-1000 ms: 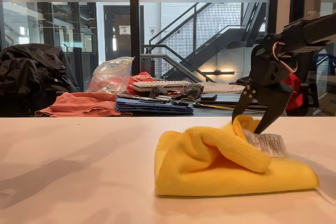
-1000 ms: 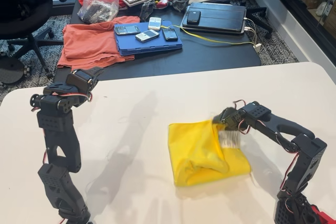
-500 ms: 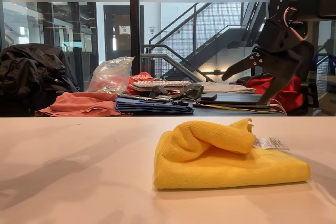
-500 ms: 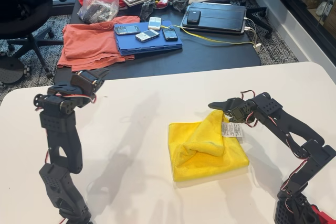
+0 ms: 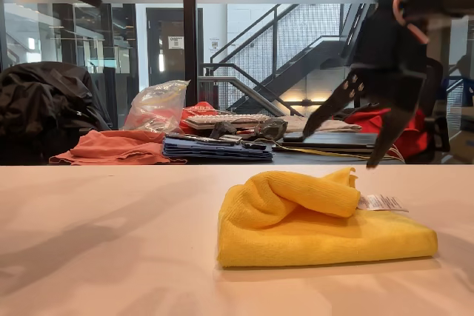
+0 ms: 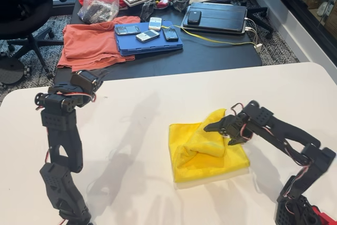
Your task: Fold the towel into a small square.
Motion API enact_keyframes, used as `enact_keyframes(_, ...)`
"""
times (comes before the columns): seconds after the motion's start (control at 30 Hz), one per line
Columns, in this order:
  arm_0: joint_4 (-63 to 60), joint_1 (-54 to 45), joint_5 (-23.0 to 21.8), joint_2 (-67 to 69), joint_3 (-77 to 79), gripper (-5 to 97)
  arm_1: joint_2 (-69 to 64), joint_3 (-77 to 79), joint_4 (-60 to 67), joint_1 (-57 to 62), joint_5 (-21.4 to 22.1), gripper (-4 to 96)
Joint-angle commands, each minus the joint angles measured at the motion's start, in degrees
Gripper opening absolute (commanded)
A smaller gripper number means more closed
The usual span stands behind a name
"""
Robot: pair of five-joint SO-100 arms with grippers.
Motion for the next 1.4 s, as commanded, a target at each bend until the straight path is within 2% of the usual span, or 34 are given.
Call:
enact_keyframes(0.0, -2.5, 0.3, 0.3, -2.6, 0.3, 41, 1.1, -0.4, 0.0, -0.1, 0.2, 12.0)
enact_keyframes(0.1, -4.7, 0.2, 0.4, -7.4, 2.5, 38, 1.2, -0.4, 0.0, -0.9, 0.3, 12.0)
enact_keyframes(0.17, -5.5, -0.8, 0.4, -7.7, 3.2, 32, 1.2, -0.4, 0.0, -1.9, 0.3, 12.0)
enact_keyframes(0.4, -4.3, -2.6, -0.4, 0.0, -8.5, 0, 0.4, -0.4, 0.0, -2.9, 0.3, 12.0)
enact_keyframes(0.43, -3.4, -2.5, -0.6, 1.4, -10.8, -2, 0.4, -0.3, 0.0, -2.5, 0.3, 12.0)
enact_keyframes(0.67, 3.1, -2.5, -0.1, -3.2, -21.6, 7, 0.4, -0.3, 0.0, -2.4, 0.3, 12.0)
enact_keyframes(0.93, -6.7, -3.2, -0.4, -16.8, -30.8, 5, 0.4, -0.3, 0.0, -2.2, -0.4, 12.0)
enact_keyframes(1.1, -13.4, -3.2, 0.0, -22.8, -36.2, 7, 0.4, -0.3, 0.0, -2.2, -0.4, 12.0)
enact_keyframes(1.2, -14.1, -2.7, -0.3, -24.6, -37.9, 16, 0.4, -0.2, 0.0, -2.2, -0.4, 12.0)
enact_keyframes(1.37, -12.5, -1.5, 0.4, -25.0, -39.5, 39, 0.4, -0.2, 0.1, -2.4, -0.5, 12.0)
